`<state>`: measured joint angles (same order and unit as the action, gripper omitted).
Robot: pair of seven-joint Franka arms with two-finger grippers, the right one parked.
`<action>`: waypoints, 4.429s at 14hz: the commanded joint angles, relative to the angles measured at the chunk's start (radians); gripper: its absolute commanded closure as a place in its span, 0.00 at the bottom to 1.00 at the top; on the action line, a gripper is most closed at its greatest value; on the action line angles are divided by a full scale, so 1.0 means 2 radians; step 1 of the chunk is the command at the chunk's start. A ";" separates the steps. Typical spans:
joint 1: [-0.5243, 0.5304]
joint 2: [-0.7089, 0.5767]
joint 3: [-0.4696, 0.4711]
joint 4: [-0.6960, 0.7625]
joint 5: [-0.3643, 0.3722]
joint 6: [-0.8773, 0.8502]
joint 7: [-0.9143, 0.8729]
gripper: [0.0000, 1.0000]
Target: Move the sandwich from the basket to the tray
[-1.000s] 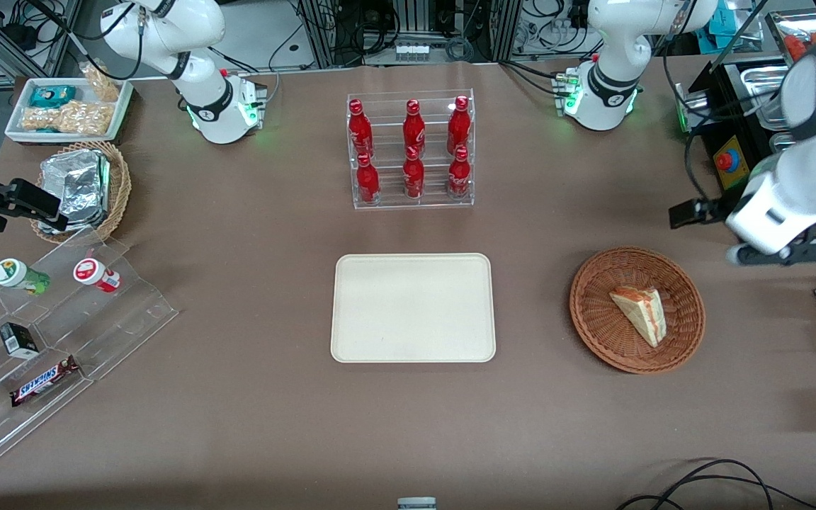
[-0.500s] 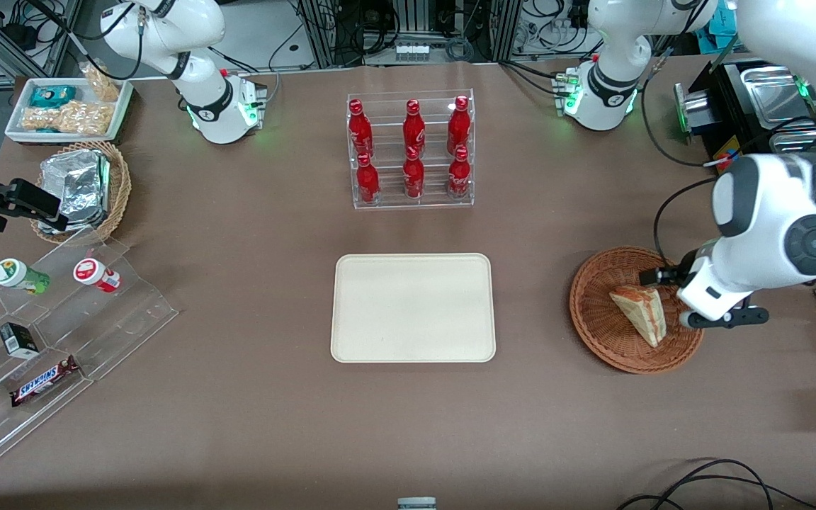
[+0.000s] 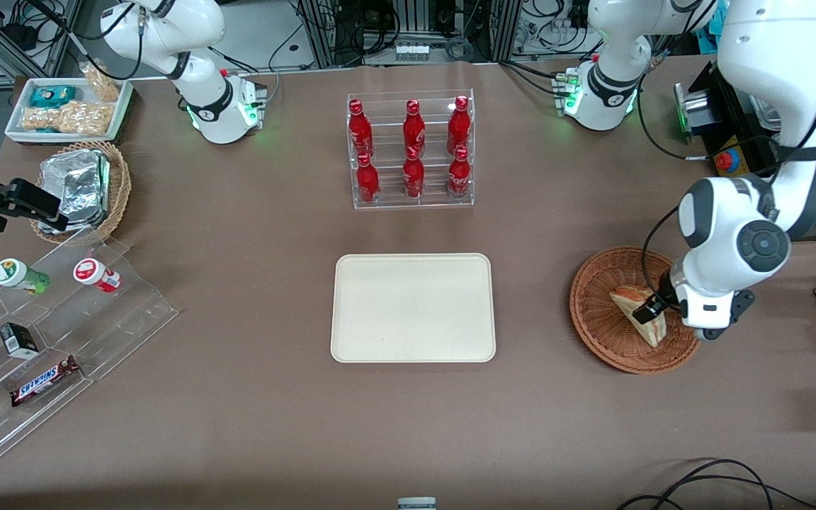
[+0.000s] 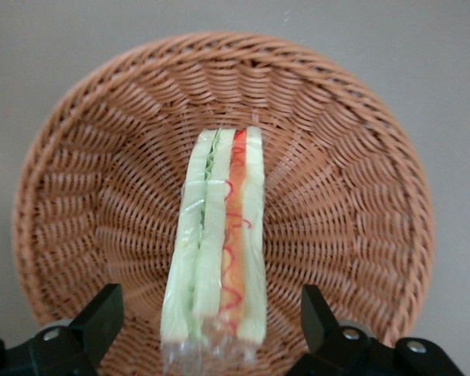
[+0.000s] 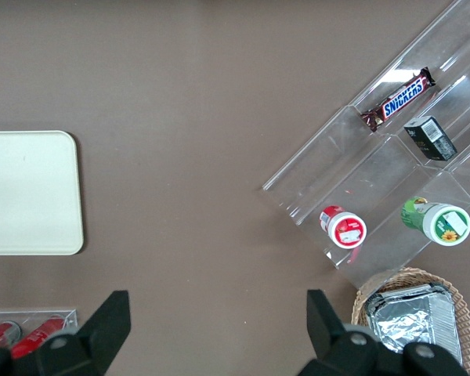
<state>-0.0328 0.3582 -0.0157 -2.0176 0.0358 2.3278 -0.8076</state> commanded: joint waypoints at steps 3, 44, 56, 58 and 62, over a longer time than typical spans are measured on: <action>-0.001 0.012 0.002 -0.007 0.005 0.026 -0.063 0.96; -0.285 0.023 -0.008 0.310 -0.006 -0.338 -0.068 0.00; -0.068 -0.197 -0.008 0.101 -0.009 -0.384 0.206 0.00; -0.038 -0.219 -0.004 0.101 -0.009 -0.392 0.254 0.00; 0.001 -0.224 -0.005 0.128 -0.010 -0.392 0.362 0.00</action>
<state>-0.0748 -0.0781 -0.0155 -1.7837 0.0177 1.5482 -0.1754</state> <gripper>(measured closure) 0.000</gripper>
